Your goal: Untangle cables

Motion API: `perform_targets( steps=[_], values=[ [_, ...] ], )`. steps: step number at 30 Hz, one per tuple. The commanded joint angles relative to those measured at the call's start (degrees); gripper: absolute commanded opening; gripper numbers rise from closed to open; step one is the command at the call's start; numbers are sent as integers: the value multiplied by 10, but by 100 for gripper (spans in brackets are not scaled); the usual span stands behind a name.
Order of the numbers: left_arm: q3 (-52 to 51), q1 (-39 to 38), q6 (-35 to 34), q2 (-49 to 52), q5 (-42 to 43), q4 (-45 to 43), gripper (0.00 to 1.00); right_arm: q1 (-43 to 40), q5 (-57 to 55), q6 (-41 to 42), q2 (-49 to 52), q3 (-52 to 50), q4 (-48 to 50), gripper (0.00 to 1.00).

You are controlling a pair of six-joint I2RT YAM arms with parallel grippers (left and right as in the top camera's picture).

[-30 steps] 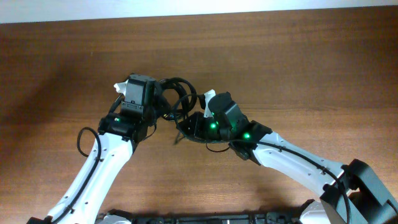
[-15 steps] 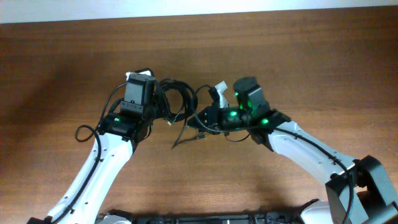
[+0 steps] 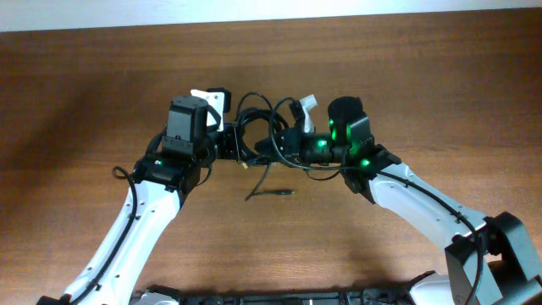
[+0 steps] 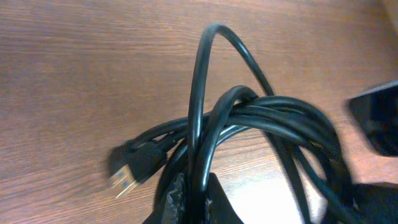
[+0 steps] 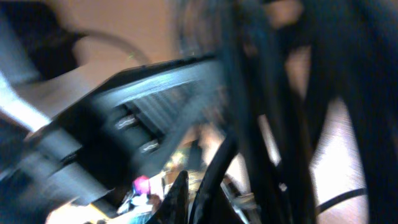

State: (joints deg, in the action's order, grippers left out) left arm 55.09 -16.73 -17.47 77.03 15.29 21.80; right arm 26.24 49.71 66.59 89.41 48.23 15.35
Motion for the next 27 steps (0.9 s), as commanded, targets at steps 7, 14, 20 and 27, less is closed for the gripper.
perform_targets(
  steps=[7, 14, 20, 27],
  values=[
    [15, -2, 82, -13, 264, -38, 0, -3, -212, -3, -2, 6, -70, 6],
    [15, -2, 110, -13, 358, -45, 0, -3, -244, -21, -2, 6, -77, 43],
    [15, 0, 70, -13, 240, -46, 0, -5, -175, -94, -3, 6, -77, 74],
    [15, 0, -89, -13, 12, -46, 0, -53, -87, -120, -35, 6, -137, 82]
  ],
)
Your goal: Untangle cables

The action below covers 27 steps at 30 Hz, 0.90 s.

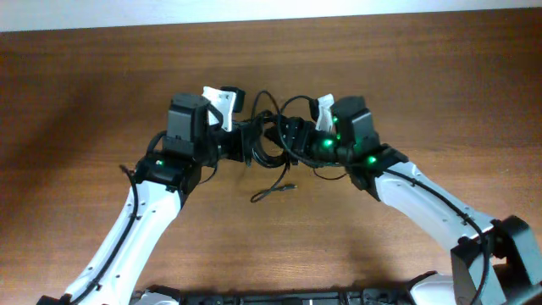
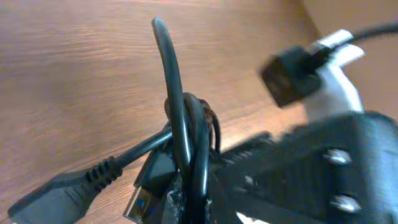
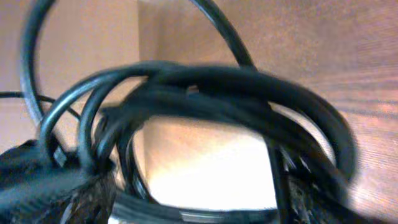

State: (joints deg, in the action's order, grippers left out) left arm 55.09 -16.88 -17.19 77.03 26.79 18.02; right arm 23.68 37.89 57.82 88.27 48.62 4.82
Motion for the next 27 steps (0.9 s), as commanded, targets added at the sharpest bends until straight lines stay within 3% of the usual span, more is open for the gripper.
perform_targets(
  steps=[1, 5, 11, 16, 18, 20, 24, 26, 27],
  values=[
    [15, 2, -107, -13, -118, -8, 0, -34, 36, -41, -29, 2, -43, 82],
    [15, 2, -175, -13, -184, -9, 0, -52, 58, -99, -52, 2, -96, 84],
    [15, 2, -240, -13, -183, -9, 0, -15, 44, -197, -49, 2, -132, 86],
    [15, 2, -302, -13, -180, -9, 0, 43, -74, -201, -43, 2, -132, 84],
    [15, 2, -301, -13, -175, -9, 0, 63, -115, -201, -43, 2, -132, 78],
    [15, 2, -301, -13, -154, -9, 0, 87, -184, -212, -43, 2, -137, 63],
    [15, 2, -313, -13, -138, -10, 0, 97, -236, -218, -43, 2, -141, 49],
    [15, 2, -313, -13, -117, -19, 0, 96, -236, -219, -43, 2, -141, 36],
    [15, 2, -311, -13, -111, -24, 0, 96, -236, -219, -43, 2, -141, 18]
  ],
)
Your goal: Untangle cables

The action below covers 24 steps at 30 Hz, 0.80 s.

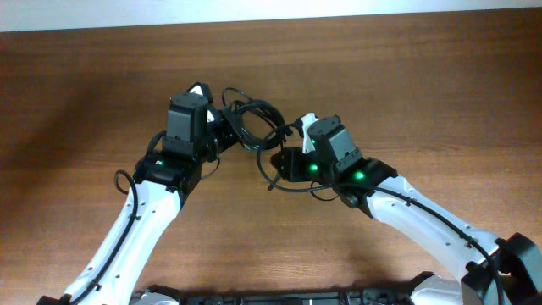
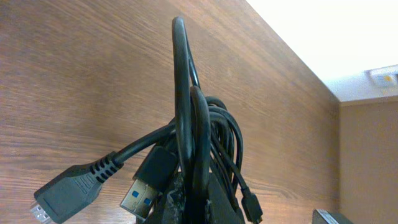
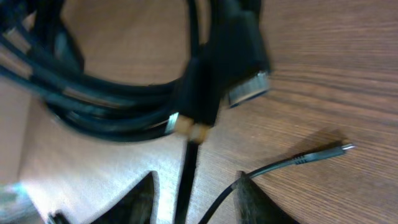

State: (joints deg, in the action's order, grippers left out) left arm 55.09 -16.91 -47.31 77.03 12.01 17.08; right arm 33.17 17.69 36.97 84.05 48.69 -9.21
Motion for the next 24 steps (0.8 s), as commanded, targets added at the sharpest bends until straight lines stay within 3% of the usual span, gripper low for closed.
perform_targets(
  steps=[1, 4, 10, 16, 20, 24],
  values=[
    [15, 2, -5, -13, 36, -14, 0, 1, -34, -10, 0, 1, -3, 7],
    [15, 2, 51, -13, 32, -14, 0, 1, -9, -10, -1, 1, -5, 4],
    [15, 2, 240, -13, 19, -12, 0, -29, 207, -10, -25, 2, -2, 4],
    [14, 1, 280, -13, 33, -4, 0, -102, 377, 59, -50, 2, 46, 4],
    [14, -3, 338, -13, 126, -3, 0, -115, 357, 97, -50, 2, 121, 4],
    [14, -7, 357, -13, 182, -5, 0, -115, 261, 103, -49, 2, 132, 4]
  ],
)
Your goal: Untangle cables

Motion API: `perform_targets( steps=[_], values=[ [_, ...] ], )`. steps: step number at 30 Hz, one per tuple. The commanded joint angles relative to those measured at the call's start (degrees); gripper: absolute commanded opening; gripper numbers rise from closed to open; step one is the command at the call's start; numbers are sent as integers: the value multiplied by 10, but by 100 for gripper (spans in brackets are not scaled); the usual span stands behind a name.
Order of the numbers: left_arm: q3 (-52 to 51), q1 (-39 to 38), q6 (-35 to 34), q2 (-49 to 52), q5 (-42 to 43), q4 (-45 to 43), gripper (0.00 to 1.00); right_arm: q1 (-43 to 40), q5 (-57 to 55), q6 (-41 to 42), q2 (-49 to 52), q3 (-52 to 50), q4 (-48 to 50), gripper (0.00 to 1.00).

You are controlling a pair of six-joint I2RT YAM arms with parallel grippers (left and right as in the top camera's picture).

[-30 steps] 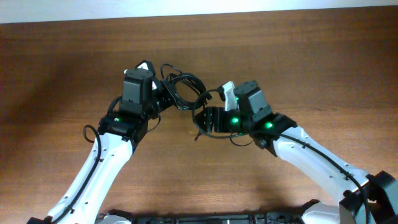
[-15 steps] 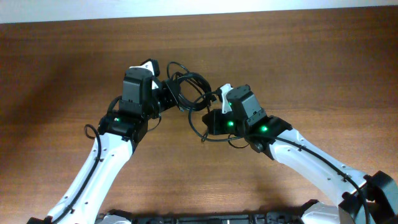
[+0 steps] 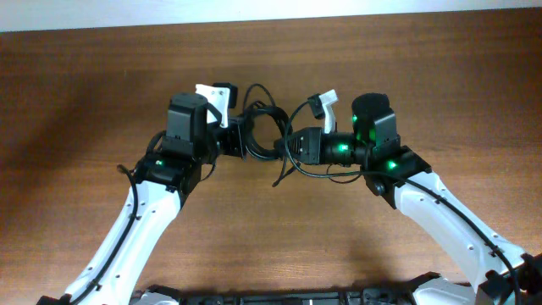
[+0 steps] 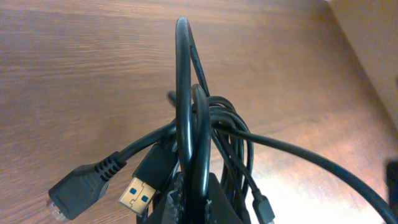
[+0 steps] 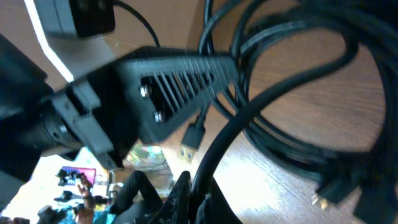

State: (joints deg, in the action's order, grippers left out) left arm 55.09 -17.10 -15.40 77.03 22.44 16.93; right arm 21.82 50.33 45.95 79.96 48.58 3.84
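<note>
A tangled bundle of black cables (image 3: 264, 135) hangs between the two arms above the brown table. My left gripper (image 4: 194, 205) is shut on several loops of the bundle (image 4: 199, 137); a USB plug (image 4: 138, 196) and a ribbed plug (image 4: 78, 190) dangle to its left. My right gripper (image 5: 196, 199) is shut on one black cable strand (image 5: 249, 118) that runs up to the coil (image 5: 298, 93). In the overhead view the right gripper (image 3: 298, 146) sits just right of the bundle and the left gripper (image 3: 237, 140) just left of it. A loose cable end (image 3: 282, 175) hangs down toward the table.
The wooden table (image 3: 406, 76) spreads all round the arms. A pale wall edge (image 3: 279, 10) runs along the far side. The left gripper's black finger (image 5: 180, 74) fills the middle of the right wrist view.
The right gripper, then lower and open beneath the bundle, now sits level with it on the right, shut on one strand. The left gripper still holds the bundle, a little lower.
At first both grippers were close together at the bundle, with a loose cable end lying on the table. Then they were higher and tighter together. Then the right gripper was open below while the left held the bundle up. Now both grip cable, slightly apart.
</note>
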Motion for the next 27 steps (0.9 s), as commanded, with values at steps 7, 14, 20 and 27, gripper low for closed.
perform_targets(
  steps=[7, 14, 20, 27],
  values=[
    [14, -5, 12, -13, 186, -72, 0, 3, -104, 13, 23, 2, -24, 4],
    [14, -5, 7, -13, 294, -72, 0, 3, -167, 17, 42, 2, -23, 4],
    [13, -5, 22, -13, 322, -72, 0, 3, -189, 28, 42, 2, -25, 40],
    [13, 8, -73, -13, 85, -37, 0, -11, -106, 26, 10, 3, -26, 72]
  ],
)
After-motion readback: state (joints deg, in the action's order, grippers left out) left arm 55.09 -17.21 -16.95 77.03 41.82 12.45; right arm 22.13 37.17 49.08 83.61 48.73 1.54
